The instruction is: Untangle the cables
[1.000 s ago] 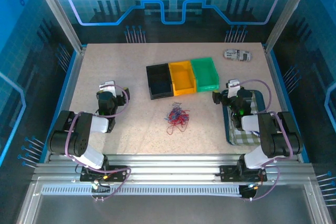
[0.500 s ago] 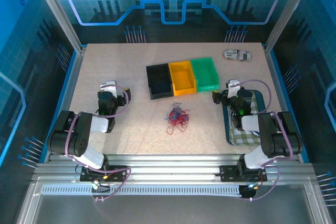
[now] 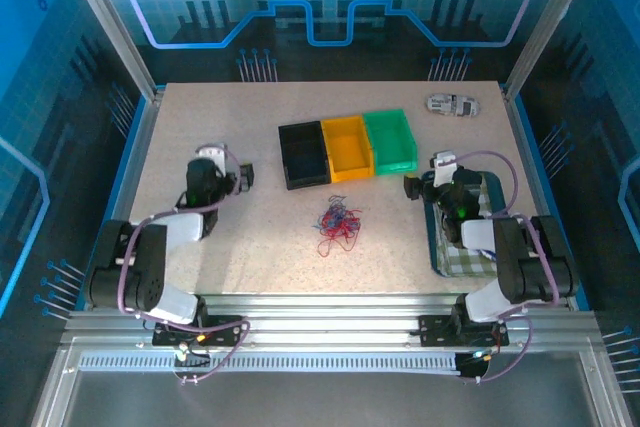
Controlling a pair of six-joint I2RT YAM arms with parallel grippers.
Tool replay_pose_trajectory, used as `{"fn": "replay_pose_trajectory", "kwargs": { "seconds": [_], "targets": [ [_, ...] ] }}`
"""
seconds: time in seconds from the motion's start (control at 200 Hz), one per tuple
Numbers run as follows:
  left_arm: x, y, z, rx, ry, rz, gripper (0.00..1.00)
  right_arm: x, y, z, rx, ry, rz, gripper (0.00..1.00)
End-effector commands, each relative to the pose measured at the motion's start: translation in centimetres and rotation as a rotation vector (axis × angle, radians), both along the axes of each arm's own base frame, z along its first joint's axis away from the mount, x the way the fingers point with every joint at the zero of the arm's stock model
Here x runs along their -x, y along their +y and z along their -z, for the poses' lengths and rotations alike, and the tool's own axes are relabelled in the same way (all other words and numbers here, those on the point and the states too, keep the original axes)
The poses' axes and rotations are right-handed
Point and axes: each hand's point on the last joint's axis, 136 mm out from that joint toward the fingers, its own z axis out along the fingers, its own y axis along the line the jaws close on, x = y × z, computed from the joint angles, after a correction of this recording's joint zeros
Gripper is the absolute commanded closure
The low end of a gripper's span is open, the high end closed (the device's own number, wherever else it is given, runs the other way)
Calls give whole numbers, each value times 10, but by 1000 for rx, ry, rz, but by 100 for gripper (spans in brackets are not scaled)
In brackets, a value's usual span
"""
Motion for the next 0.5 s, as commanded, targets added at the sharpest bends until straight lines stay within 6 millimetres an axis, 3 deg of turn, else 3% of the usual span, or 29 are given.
{"fn": "replay_pose_trajectory", "kwargs": {
  "seconds": [0.0, 0.115, 0.195, 0.39, 0.495],
  "targets": [
    [11, -21, -34, 123, 146, -18, 1, -2, 18, -50, 109, -24, 5, 0],
    [28, -60, -37, 93, 139, -28, 1, 8, 57, -88, 104, -41, -11, 0],
    [43, -98, -27, 151, 187, 29, 1, 20, 83, -90, 23, 94, -44, 0],
    [79, -171, -2, 216, 307, 202, 1, 55, 151, -102, -22, 162, -216, 1],
    [94, -199, 9, 179, 384, 323, 1, 67, 170, -96, 72, 192, -292, 17]
  ]
}}
